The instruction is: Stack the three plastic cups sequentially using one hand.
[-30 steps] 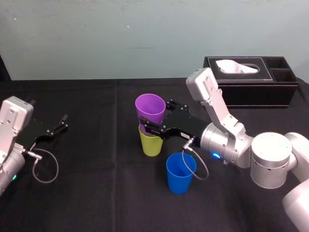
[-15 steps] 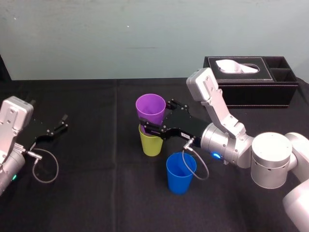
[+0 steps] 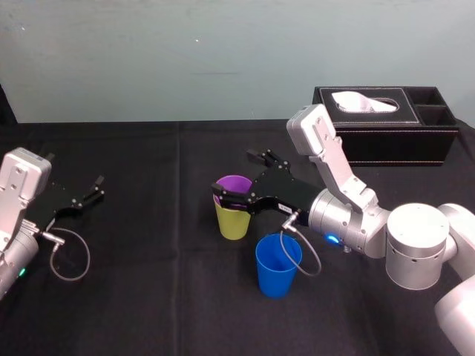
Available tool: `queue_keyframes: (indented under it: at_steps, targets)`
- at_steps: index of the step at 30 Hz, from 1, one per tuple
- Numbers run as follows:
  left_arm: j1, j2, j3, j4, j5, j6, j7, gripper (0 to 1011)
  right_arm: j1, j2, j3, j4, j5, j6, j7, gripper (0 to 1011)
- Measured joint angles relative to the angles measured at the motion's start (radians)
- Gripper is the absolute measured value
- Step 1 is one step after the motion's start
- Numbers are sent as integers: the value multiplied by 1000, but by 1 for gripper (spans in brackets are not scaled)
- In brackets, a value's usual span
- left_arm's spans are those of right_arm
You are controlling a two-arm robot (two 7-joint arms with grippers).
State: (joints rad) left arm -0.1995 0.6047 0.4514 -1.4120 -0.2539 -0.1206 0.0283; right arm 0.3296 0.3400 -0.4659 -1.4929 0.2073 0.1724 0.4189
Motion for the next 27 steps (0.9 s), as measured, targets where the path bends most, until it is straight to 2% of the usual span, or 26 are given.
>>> queue_keyframes:
  at_steps: [14,21,27]
  targets:
    - [0,0,0,0,0,0,0,1010,-5,1,10,-13,4,-5,-4,1004]
    - [0,0,0,0,0,0,0,1010,-17,13,36,-59,26,-2,-8,1004]
    - [0,0,0,0,0,0,0,1010,-50,47,70,-134,64,3,-7,1004]
